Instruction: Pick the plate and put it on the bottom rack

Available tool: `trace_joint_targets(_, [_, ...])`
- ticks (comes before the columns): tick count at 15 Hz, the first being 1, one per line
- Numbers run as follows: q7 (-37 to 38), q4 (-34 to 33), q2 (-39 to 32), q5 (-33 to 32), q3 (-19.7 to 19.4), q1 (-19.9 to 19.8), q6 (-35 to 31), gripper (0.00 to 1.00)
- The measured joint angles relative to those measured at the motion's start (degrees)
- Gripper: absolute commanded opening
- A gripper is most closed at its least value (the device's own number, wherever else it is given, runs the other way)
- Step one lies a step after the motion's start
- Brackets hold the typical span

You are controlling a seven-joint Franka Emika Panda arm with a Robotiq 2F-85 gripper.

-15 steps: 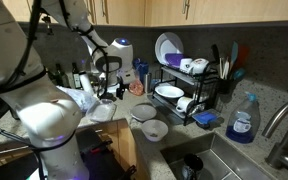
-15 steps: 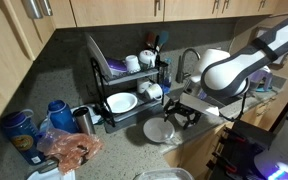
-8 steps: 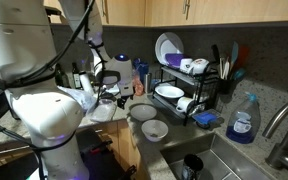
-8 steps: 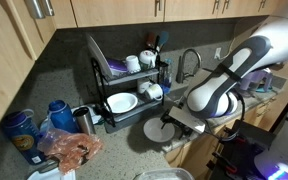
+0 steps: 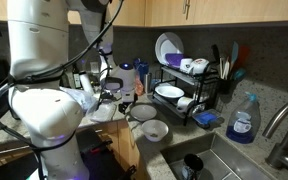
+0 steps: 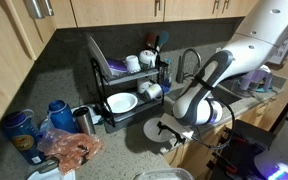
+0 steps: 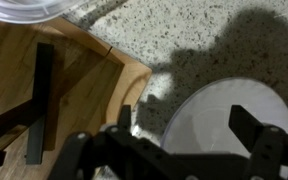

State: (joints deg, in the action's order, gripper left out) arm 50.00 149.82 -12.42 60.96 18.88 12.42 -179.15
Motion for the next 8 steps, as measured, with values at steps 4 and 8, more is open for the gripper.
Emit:
trace_joint_targets(4, [0.0,-3.0,-2.9,5.3,0.1,-0.5,-2.4,1.0])
trace_joint_targets(8, [0.0,-5.3,-4.4,9.9,0.2,-1.6,-3.9,1.0])
